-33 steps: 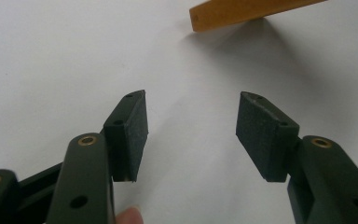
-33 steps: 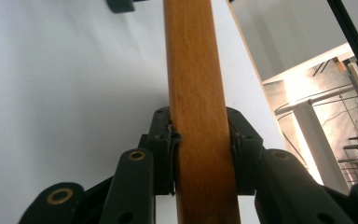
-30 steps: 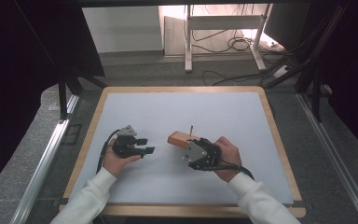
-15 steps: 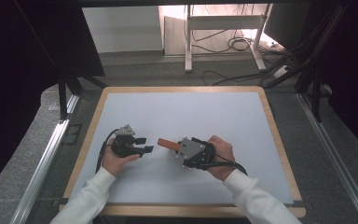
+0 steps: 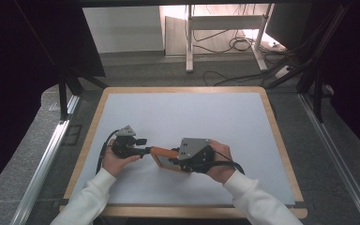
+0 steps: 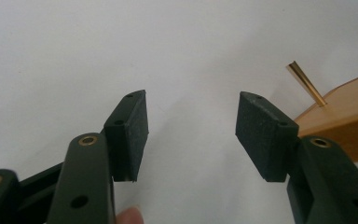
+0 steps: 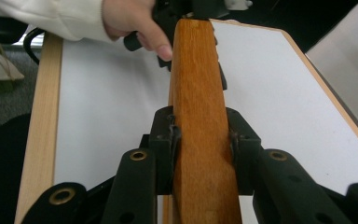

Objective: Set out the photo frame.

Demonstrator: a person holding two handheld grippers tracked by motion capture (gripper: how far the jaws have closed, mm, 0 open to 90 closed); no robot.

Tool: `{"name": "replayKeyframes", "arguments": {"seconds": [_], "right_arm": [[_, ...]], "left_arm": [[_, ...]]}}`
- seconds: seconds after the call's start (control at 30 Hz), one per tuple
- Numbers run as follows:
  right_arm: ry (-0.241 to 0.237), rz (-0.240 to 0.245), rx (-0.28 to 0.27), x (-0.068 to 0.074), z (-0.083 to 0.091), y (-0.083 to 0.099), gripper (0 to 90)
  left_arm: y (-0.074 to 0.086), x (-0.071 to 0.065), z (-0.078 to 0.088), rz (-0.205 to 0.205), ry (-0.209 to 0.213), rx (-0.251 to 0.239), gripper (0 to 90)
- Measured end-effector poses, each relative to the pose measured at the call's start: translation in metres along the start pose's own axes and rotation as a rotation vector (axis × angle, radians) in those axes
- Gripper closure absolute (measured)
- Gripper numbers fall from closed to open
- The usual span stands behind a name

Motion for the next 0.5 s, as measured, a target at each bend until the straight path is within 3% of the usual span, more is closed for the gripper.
{"name": "replayKeyframes", "arguments": {"seconds": [0.17,0.23,0.33,0.5], "right_arm": [[0.047,-0.027,-0.009,-0.015,-0.005,0.001,68.4],[0.045,-0.071,-0.021,-0.022,-0.007,0.003,67.9],[0.055,-0.1,-0.03,-0.03,-0.009,0.006,65.9],[0.084,-0.119,-0.017,-0.039,-0.012,0.008,61.0]], "left_arm": [[0.001,0.001,-0.001,0.0,0.004,0.01,43.0],[0.001,0.001,-0.001,0.001,0.004,0.01,42.9],[0.001,0.001,-0.001,0.001,0.007,0.012,42.9],[0.001,0.0,-0.003,-0.004,0.009,0.017,42.7]]}}
Point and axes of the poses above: each handheld gripper's, and its own axes: z roughly backward along the jaws, y roughly out of its underside, x roughly to its left, the point moved 1 cm from there along -z, roughly forward along the jaws, and after that the axes turned 5 degrees about -z, right-handed, at the moved point
